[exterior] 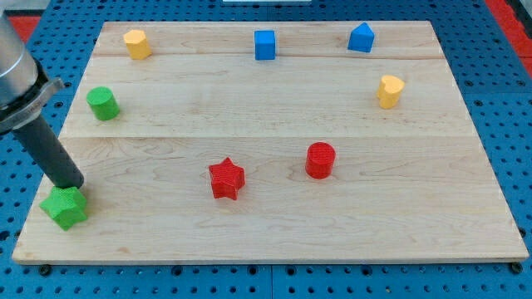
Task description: Slide the red star and the red circle parallel to each other
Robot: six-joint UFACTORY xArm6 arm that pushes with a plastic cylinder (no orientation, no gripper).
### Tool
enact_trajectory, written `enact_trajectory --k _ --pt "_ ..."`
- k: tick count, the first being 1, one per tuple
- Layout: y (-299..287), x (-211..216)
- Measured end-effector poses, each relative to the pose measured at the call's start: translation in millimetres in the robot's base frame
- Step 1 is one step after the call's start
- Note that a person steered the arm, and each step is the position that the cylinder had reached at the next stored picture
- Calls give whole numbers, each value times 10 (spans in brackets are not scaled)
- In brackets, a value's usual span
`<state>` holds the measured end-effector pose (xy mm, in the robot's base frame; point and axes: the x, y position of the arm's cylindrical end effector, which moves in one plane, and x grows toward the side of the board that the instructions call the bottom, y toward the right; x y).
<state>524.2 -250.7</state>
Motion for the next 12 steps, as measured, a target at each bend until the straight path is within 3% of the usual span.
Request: enact_trajectory --k 3,7,8,10,12 --pt "784 -443" --pt "724 -811" --pt "730 -830" --pt "1383 -768" --pt "1716 -405"
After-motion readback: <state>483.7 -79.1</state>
